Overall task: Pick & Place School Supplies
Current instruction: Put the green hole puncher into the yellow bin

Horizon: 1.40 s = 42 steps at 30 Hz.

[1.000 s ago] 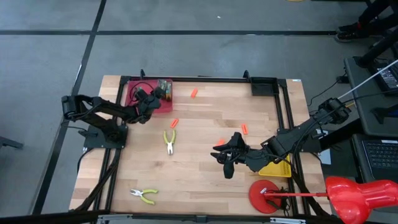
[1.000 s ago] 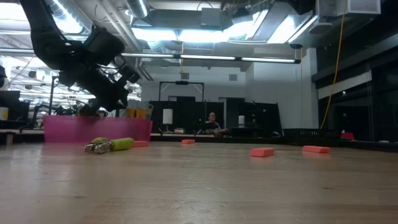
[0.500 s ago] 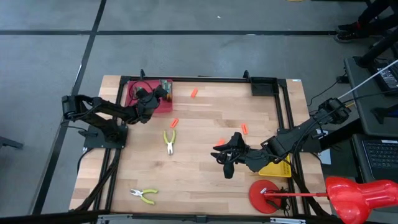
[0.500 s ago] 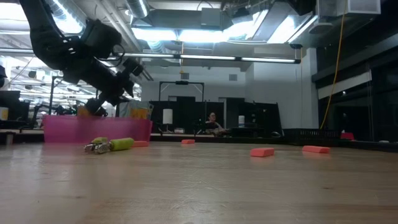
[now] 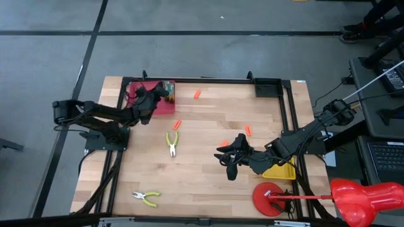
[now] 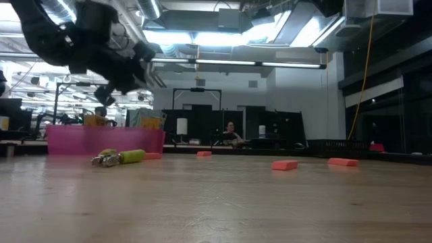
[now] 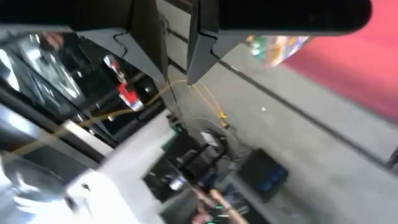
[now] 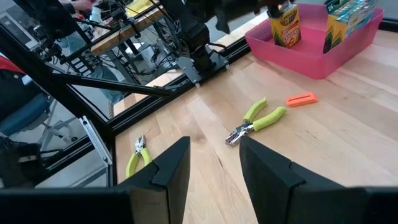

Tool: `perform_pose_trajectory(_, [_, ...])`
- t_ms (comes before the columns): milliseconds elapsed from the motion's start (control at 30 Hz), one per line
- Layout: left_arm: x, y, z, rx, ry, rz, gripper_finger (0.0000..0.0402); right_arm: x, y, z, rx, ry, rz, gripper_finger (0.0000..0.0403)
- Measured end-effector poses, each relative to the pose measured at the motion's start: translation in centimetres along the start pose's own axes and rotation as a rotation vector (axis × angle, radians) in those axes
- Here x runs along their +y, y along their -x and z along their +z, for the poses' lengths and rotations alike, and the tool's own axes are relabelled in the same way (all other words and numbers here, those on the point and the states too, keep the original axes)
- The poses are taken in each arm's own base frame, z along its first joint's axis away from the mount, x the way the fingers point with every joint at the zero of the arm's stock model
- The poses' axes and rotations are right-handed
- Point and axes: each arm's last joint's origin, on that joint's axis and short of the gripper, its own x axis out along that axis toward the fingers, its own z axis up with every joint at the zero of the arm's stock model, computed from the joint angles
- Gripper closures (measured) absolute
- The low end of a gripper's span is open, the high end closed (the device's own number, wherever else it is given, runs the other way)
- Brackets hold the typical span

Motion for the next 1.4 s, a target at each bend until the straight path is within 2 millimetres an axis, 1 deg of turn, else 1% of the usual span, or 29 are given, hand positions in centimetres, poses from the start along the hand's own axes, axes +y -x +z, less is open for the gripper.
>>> perform_pose_trajectory(100, [-1.4, 1.3, 1.1, 0.05, -0.119, -0.127, 0.0345, 0.0, 0.1, 0.1, -0.006, -0.016, -0.003, 0.0259])
perform_pose_trajectory(167, [-2.4, 2.4, 1.7, 0.121, -0.216, -0.27, 0.0345, 0.0, 0.2, 0.3, -0.019, -0.022, -0.006, 0.0259])
perform_pose_trajectory(200, [-2.8, 3.1, 1.8, 0.18, -0.264, -0.371, 0.0345, 0.0, 0.2, 0.3, -0.023, -0.023, -0.009, 0.0259])
perform_pose_trajectory(267, [-3.4, 4.7, 1.8, 0.34, -0.311, -0.578, 0.0345, -0.1, 0.4, 0.5, -0.026, -0.023, -0.01, 0.0259])
perform_pose_trajectory(333, [-3.4, 6.4, 1.5, 0.533, -0.31, -0.715, 0.0345, -0.1, 0.5, 0.6, -0.028, -0.022, -0.008, 0.0259])
perform_pose_trajectory(400, [-3.0, 8.2, 0.8, 0.726, -0.3, -0.758, 0.0345, -0.2, 0.6, 0.6, -0.024, -0.009, -0.012, 0.0259])
perform_pose_trajectory(467, [-2.4, 10.1, 0.2, 0.88, -0.307, -0.762, 0.0345, -0.2, 0.6, 0.6, -0.022, 0.004, -0.013, 0.0259])
perform_pose_trajectory(567, [-1.7, 12.7, -0.4, 1.004, -0.347, -0.729, 0.0345, -0.2, 0.6, 0.6, -0.011, 0.008, -0.003, 0.0259])
perform_pose_trajectory(700, [-1.5, 15.0, -0.2, 1.045, -0.512, -0.576, 0.0346, -0.2, 0.6, 0.4, 0.027, 0.005, 0.012, 0.0259])
perform_pose_trajectory(767, [-1.3, 15.6, 0.1, 1.04, -0.613, -0.476, 0.0346, -0.3, 0.6, 0.2, 0.05, -0.002, 0.009, 0.0259])
perform_pose_trajectory(867, [-2.1, 16.3, -0.1, 1.043, -0.736, -0.413, 0.0346, -0.4, 0.6, 0.1, 0.072, -0.017, 0.01, 0.0259])
perform_pose_trajectory(1000, [-3.3, 16.7, -1.6, 1.051, -0.946, -0.34, 0.0346, -0.4, 0.6, 0.0, 0.092, -0.028, 0.023, 0.0259])
perform_pose_trajectory(1100, [-3.9, 16.9, -3.1, 1.028, -1.015, -0.277, 0.0345, -0.4, 0.7, -0.1, 0.104, -0.042, 0.033, 0.0259])
perform_pose_trajectory(1167, [-3.9, 17.0, -4.1, 1.032, -1.02, -0.238, 0.0343, -0.3, 0.7, -0.1, 0.118, -0.061, 0.044, 0.0259])
perform_pose_trajectory(1200, [-3.7, 16.9, -4.6, 1.043, -0.985, -0.191, 0.0341, -0.3, 0.7, -0.2, 0.124, -0.07, 0.049, 0.0259])
perform_pose_trajectory(1300, [-2.6, 16.3, -5.7, 1.078, -0.797, 0.013, 0.0333, -0.1, 0.8, -0.3, 0.133, -0.086, 0.06, 0.0259])
perform_pose_trajectory(1333, [-2.4, 16.2, -6.0, 1.084, -0.747, 0.042, 0.033, -0.1, 0.9, -0.3, 0.134, -0.092, 0.061, 0.0259])
perform_pose_trajectory(1400, [-2.5, 16.3, -6.7, 1.104, -0.68, 0.013, 0.0322, 0.0, 0.9, -0.3, 0.128, -0.103, 0.058, 0.0259])
